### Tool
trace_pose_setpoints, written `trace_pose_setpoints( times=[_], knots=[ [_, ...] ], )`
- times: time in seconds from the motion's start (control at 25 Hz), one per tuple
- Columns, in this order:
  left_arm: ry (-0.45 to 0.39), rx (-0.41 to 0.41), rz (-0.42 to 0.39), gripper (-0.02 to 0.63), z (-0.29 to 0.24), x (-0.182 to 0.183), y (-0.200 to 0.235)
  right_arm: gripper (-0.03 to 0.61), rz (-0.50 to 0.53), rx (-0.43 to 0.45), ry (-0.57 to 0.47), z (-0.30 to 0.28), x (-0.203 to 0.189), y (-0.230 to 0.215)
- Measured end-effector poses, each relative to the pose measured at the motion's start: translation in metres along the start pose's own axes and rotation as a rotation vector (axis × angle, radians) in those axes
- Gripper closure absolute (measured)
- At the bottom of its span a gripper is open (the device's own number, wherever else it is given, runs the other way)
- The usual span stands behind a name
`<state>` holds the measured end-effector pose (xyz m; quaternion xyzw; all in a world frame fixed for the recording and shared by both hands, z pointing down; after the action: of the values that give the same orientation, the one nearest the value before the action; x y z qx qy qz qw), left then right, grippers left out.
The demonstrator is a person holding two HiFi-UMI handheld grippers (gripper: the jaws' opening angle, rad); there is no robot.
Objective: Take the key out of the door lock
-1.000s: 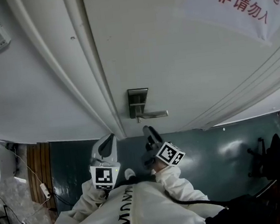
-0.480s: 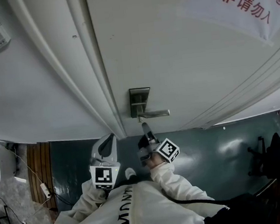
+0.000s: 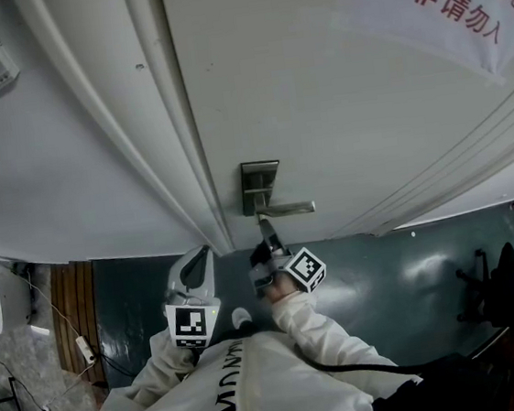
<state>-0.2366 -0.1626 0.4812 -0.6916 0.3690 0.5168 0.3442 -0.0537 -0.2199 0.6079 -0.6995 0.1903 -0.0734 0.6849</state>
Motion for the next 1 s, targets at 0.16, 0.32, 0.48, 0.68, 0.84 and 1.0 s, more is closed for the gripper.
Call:
trace_pose_setpoints(
  times=[0.16, 0.32, 0.48, 0.68, 0.84, 1.0],
  knots=[
    [0.002, 0.002, 0.006, 0.614, 0.001, -0.002, 0.003, 0.451, -0.022, 0.016, -0.011, -0.009, 0.001, -0.002],
    [0.008, 0.002, 0.012, 0.614, 0.001, -0.004, 0.005, 0.453, -0.039, -0.007, -0.017, -0.014, 0.005, -0.006],
    [0.012, -0.002, 0.015, 0.614, 0.000, -0.005, 0.005, 0.457, -0.039, 0.005, -0.022, -0.022, 0.006, -0.005],
    [0.015, 0.005, 0.021, 0.614, 0.000, -0.006, 0.009, 0.465, -0.053, 0.007, -0.022, -0.029, 0.005, -0.003],
    [0.019, 0.005, 0.022, 0.614, -0.001, -0.007, 0.011, 0.482, -0.064, 0.024, -0.026, -0.033, 0.006, -0.001],
    [0.022, 0.005, 0.027, 0.614, -0.003, -0.008, 0.011, 0.511, -0.065, 0.010, -0.029, -0.035, 0.008, -0.001]
  ],
)
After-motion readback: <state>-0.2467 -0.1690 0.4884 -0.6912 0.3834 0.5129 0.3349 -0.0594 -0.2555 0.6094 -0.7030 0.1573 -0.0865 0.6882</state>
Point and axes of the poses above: the fingertips, and each gripper's own axes: z backward along the fingers, y to its left, x out of its top, the point moved 5 cm from there along z, backward along the fingers, and after that the axes turned 5 degrees about z, right-handed, at the moved point
